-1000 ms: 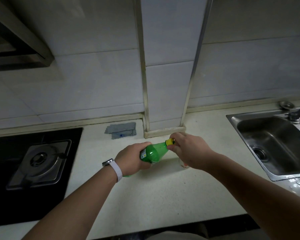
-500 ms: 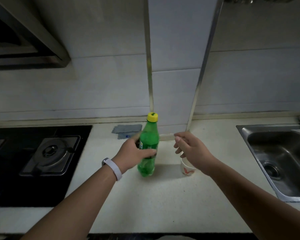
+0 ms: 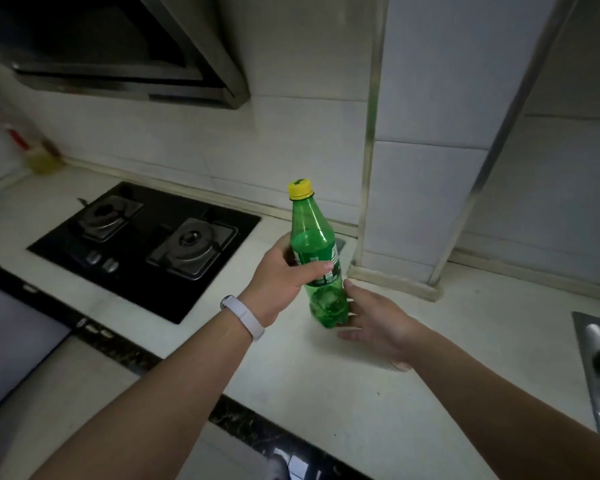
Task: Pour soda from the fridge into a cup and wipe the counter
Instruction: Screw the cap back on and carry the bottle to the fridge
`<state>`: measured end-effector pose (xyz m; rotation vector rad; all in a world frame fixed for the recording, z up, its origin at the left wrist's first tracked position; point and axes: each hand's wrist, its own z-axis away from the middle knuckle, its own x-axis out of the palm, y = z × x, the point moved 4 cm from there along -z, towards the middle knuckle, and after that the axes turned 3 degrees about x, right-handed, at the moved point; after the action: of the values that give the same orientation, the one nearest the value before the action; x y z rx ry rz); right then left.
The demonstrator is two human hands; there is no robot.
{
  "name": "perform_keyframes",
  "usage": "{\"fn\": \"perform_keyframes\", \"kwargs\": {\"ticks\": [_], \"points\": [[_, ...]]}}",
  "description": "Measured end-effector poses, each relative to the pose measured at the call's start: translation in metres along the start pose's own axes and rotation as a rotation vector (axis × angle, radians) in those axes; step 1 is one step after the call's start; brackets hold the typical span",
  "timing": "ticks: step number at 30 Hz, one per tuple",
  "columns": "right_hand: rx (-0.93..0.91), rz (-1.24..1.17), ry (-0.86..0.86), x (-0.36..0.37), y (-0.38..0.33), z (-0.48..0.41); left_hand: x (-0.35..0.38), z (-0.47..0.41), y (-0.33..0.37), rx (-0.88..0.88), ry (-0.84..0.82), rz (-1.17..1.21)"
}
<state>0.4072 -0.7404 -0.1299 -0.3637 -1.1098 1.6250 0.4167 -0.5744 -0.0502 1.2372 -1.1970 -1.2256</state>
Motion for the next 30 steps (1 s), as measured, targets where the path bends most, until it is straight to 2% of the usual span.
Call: {"fn": "perform_keyframes", "kwargs": {"ticks": [6, 12, 19, 30], "points": [[0.046, -0.015, -0.144, 0.04, 0.001, -0.016, -0.037, 0.033, 0.007, 0.01, 0.168, -0.037], [0.113, 0.045, -0.274, 0.117, 0.006, -0.043, -0.109, 0.075, 0.012, -0.014, 0.359, -0.074], [0.173, 0.143, -0.405, 0.235, 0.027, -0.071, -0.216, 0.135, 0.012, -0.003, 0.504, -0.089], [0.229, 0.226, -0.518, 0.447, 0.067, -0.11, -0.409, 0.234, 0.004, 0.034, 0.682, -0.02]]}}
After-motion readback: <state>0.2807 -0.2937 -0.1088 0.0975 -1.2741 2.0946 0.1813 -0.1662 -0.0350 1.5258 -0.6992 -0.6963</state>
